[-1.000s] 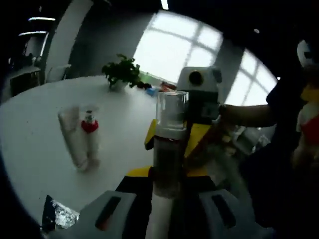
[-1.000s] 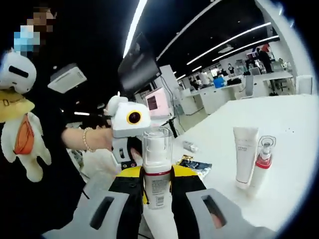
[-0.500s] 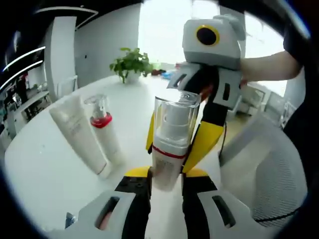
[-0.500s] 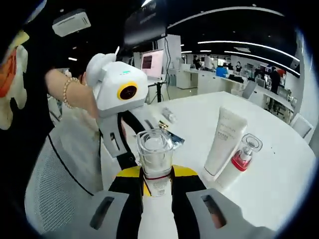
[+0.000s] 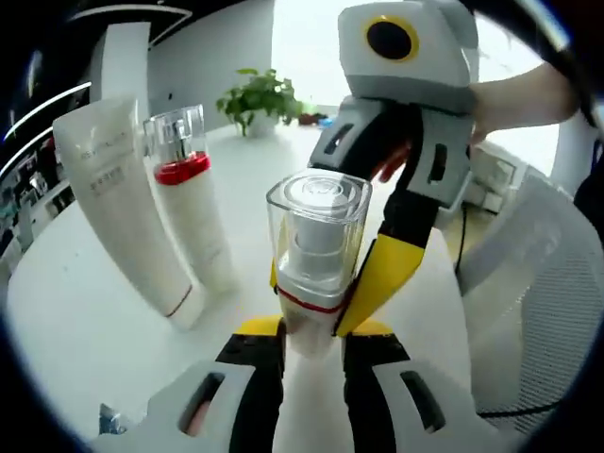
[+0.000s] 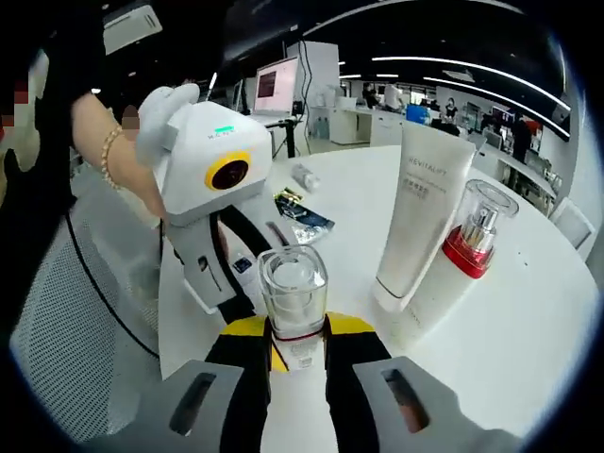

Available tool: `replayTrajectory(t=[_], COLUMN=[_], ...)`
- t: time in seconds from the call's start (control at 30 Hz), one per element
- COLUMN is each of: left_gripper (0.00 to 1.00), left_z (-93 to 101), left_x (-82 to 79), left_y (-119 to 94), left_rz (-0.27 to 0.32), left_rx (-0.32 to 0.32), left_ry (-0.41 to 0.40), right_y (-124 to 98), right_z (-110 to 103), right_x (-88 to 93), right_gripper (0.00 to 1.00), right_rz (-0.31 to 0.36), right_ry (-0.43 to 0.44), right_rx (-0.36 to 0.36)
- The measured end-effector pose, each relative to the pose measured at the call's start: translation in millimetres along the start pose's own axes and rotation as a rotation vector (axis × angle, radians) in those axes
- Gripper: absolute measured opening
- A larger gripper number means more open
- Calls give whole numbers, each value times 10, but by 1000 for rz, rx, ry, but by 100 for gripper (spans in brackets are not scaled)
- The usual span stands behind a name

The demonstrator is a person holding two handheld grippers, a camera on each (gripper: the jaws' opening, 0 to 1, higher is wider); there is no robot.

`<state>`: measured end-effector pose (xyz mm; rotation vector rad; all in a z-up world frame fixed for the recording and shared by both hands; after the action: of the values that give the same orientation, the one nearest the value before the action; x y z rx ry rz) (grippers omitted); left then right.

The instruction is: Arrange the skincare products in the storage area until every visible bottle or jar stands upright without overlapping.

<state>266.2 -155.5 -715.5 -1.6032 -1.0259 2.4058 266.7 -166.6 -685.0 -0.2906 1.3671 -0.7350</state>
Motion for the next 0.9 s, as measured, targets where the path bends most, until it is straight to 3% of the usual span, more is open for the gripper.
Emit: replayTrajectory(t=[0.23,0.47,0.6,0.9], left_gripper=[23,23,23,22], left_z=[-21,-74,-148,-313], left_x=[50,19,53,-71], left_y=[129,225,284,338], left_rz=[2,28,10,7], left_rx=[-24,-28,-36,-31], left_ry=[20,32,48,52], right_y=[12,-18,-22,25], right_z=[27,135,210,410], right_x=[125,154,184,194], right_gripper=[21,22,23,22], right_rz=[-10,3,6,15], right_ry=[-36,-20,-16,-50], right_rx=[-35,-14,-2,-4])
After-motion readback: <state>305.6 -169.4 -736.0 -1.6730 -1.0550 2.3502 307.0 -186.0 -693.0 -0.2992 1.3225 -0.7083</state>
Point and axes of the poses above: the point that each gripper's makers call its tool centre point, and the gripper's own axes: y roughly forward along the fingers, z roughly to its right, x roughly out of its underside, the point moved 2 cm from there along -y, roughly backward along the fingers, and after that the axes turned 15 degrees about -y, right-handed, at the moved point
